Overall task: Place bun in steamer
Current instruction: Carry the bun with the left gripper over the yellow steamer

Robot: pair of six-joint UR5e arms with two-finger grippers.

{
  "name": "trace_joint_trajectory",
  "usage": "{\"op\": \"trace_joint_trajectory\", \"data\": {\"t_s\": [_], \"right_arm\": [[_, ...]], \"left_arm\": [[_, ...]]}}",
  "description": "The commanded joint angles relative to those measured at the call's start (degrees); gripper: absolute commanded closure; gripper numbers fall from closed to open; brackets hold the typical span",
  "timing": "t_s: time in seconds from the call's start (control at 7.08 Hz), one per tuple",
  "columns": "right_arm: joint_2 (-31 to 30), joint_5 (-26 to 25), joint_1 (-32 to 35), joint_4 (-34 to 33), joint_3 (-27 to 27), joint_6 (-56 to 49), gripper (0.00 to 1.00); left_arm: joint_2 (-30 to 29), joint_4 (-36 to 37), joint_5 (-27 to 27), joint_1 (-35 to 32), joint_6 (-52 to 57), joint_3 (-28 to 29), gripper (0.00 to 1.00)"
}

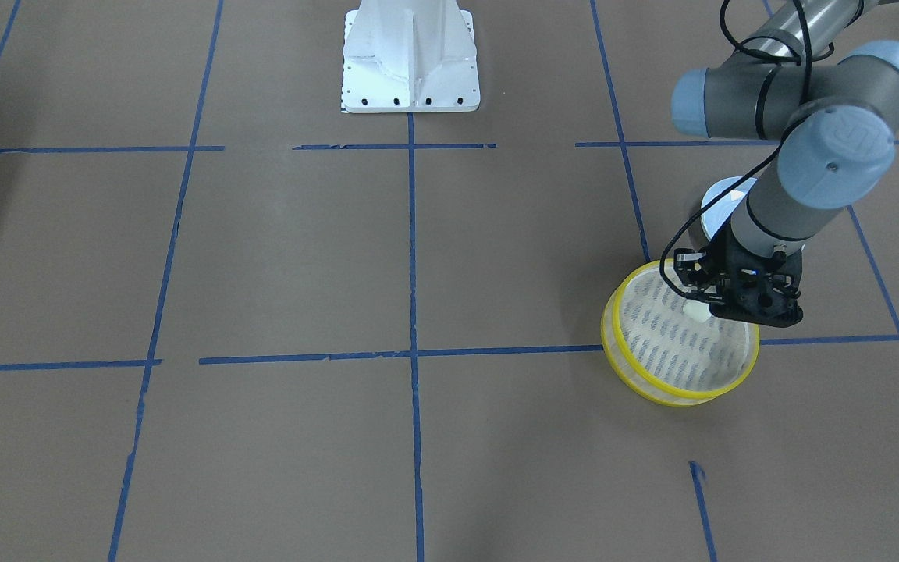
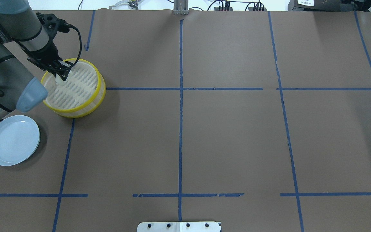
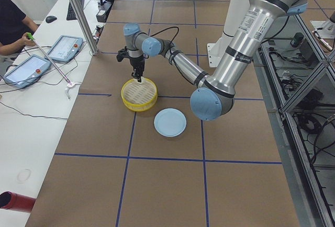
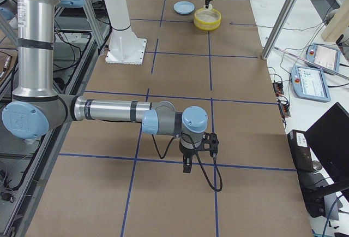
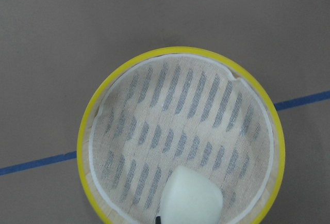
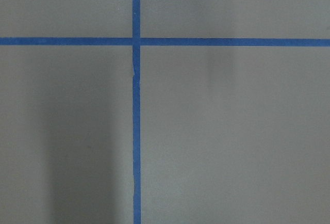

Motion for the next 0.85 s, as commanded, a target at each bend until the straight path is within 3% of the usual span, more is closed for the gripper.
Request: {"op": "trace_joint_trajectory", "data": {"t_s": [0.0,0.71], "right_arm": [[0.0,0.0,-0.09,0.0,0.0,0.0,0.0],[0.0,0.0,0.0,0.0,0.0,0.0,0.0]], "left_arm": [[0.15,-5.8,0.26,2.75,-2.95,4.18,0.71],[0.41,-9.94,0.43,3.29,-2.96,8.13,0.71]]}}
